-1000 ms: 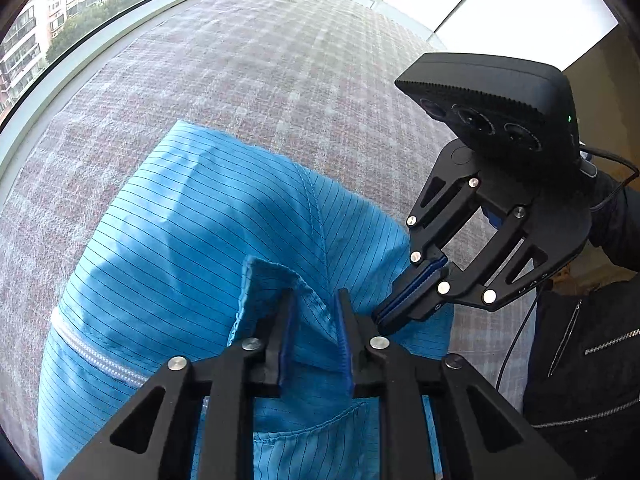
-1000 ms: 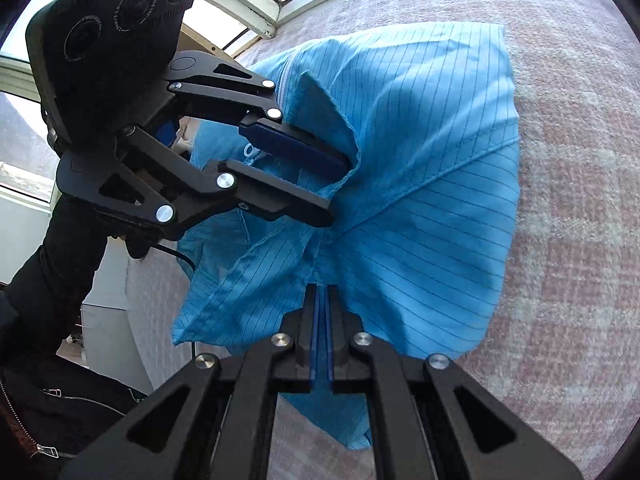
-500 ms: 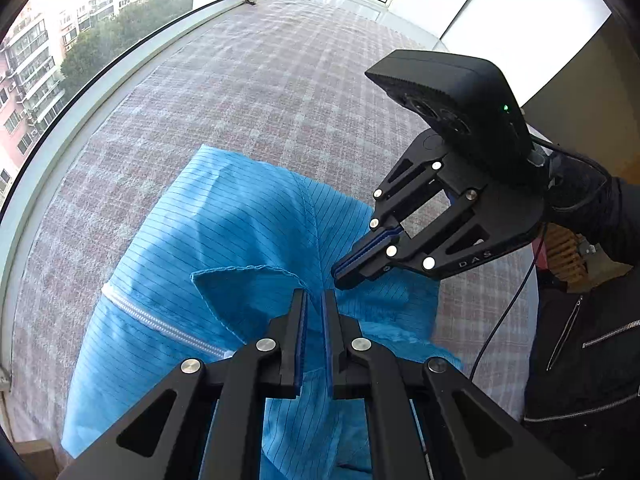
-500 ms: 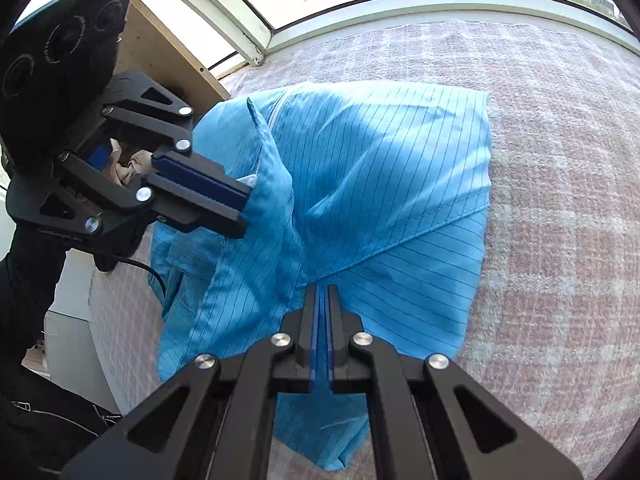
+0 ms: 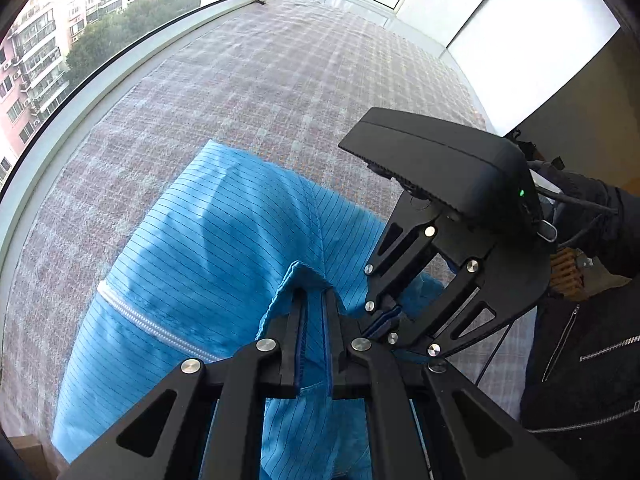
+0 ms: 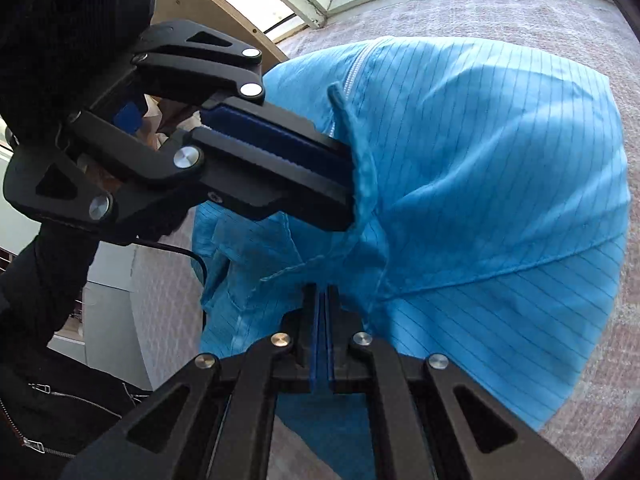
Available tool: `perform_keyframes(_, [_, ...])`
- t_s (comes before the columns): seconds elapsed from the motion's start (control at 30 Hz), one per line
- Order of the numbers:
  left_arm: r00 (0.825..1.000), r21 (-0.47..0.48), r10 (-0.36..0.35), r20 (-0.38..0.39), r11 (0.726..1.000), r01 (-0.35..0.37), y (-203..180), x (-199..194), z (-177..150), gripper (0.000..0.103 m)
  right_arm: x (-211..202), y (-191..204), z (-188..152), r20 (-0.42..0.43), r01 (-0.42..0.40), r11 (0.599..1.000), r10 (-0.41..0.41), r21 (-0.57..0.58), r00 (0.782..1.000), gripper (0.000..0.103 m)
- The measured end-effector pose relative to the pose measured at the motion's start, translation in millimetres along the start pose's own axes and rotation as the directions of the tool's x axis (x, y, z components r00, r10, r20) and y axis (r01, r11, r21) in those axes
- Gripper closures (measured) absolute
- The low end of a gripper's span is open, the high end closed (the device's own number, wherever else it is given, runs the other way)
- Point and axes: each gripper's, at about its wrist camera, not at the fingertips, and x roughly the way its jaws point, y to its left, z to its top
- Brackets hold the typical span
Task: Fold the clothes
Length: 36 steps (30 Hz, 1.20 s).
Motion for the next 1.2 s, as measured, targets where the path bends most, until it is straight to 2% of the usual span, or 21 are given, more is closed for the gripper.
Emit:
perform_keyframes(0.03, [1.000,0.002,0.003,-0.007,1.000,-0.003,-3,5,4,0.098,-8,-3,-6,0.004,0.015,1.000,-0.015,0.018,1.000,0.099])
perform_keyframes(0.17, [0.999,-0.019,0.033,0.008,0.999,-0.033,-16,-12,-25,0.096,-56,6,-29,0.084,0.092,0.994,-0.097,0.061,0.992,0.099])
perform_keyframes(0.23, [0.999,-0.029,0.048,0.015,0.998,-0.048,-22,-20,-40,0.098,-73,26,-34,0.132,0.090,0.994,-0.097,0.058,0.986,0.099])
perform_keyframes(0.27, [0.998,-0.035,0.056,0.018,0.998,-0.055,-25,-24,-47,0.098,-71,40,-29,0.145,0.062,0.997,-0.067,0.043,0.987,0.099])
perform_keyframes(0.33, [0.997,-0.045,0.071,0.025,0.997,-0.070,-32,-32,-62,0.098,-67,65,-29,0.128,0.054,0.998,-0.055,0.010,0.990,0.099])
perform_keyframes(0.4, [0.996,-0.047,0.085,0.026,0.995,-0.084,-43,-37,-76,0.098,-56,80,-34,0.091,0.148,0.989,-0.149,0.011,0.985,0.099])
perform_keyframes(0.43, [0.996,-0.026,0.090,0.015,0.996,-0.089,-58,-31,-81,0.098,-52,79,-36,0.073,0.145,0.988,-0.149,0.052,0.986,0.098])
perform_keyframes(0.5, [0.995,0.015,0.100,-0.009,0.995,-0.099,-89,-20,-91,0.095,-46,67,-46,0.035,0.119,0.977,-0.127,0.177,0.991,0.083])
perform_keyframes(0.53, [0.994,0.039,0.106,-0.020,0.994,-0.106,-102,-14,-94,0.094,-43,64,-48,0.028,0.128,0.969,-0.136,0.210,0.990,0.081])
perform_keyframes(0.6, [0.991,0.095,0.130,-0.035,0.987,-0.127,-120,0,-94,0.091,-39,62,-49,0.020,0.156,0.956,-0.166,0.249,0.986,0.081])
perform_keyframes(0.7, [0.980,0.146,0.197,-0.029,0.971,-0.191,-129,13,-86,0.087,-30,67,-35,0.017,0.183,0.956,-0.192,0.227,0.981,0.080])
perform_keyframes(0.77, [0.975,0.158,0.221,-0.021,0.964,-0.215,-130,16,-81,0.077,-26,71,-27,0.001,0.226,0.954,-0.231,0.199,0.973,0.078])
perform_keyframes(0.8, [0.970,0.168,0.244,-0.016,0.957,-0.238,-131,16,-79,0.071,-25,68,-27,-0.018,0.275,0.941,-0.277,0.199,0.961,0.078])
perform_keyframes(0.87, [0.966,0.184,0.259,-0.006,0.950,-0.253,-132,19,-75,0.067,-27,59,-29,-0.037,0.303,0.929,-0.302,0.213,0.953,0.078])
perform_keyframes(0.93, [0.969,0.201,0.248,-0.004,0.949,-0.242,-134,24,-74,0.065,-19,44,-29,-0.039,0.231,0.929,-0.230,0.288,0.973,0.078])
perform_keyframes(0.97, [0.970,0.210,0.243,-0.008,0.949,-0.236,-134,28,-73,0.065,-15,36,-29,-0.037,0.195,0.926,-0.194,0.323,0.980,0.082])
perform_keyframes(1.0, [0.971,0.212,0.238,-0.024,0.950,-0.227,-133,34,-73,0.075,-14,32,-30,-0.029,0.180,0.924,-0.180,0.338,0.983,0.099])
perform_keyframes(1.03, [0.974,0.201,0.224,-0.037,0.956,-0.213,-130,37,-73,0.097,-12,28,-32,-0.021,0.164,0.922,-0.168,0.352,0.986,0.100])
perform_keyframes(1.07, [0.975,0.172,0.222,-0.033,0.962,-0.213,-125,38,-72,0.101,-15,27,-35,-0.001,0.159,0.919,-0.171,0.361,0.985,0.100])
perform_keyframes(1.13, [0.975,0.127,0.221,0.000,0.967,-0.219,-121,33,-72,0.102,-23,26,-40,0.037,0.143,0.915,-0.169,0.377,0.985,0.100])
perform_keyframes(1.2, [0.974,0.087,0.223,0.043,0.970,-0.226,-119,26,-73,0.102,-39,26,-46,0.105,0.086,0.911,-0.139,0.403,0.985,0.100])
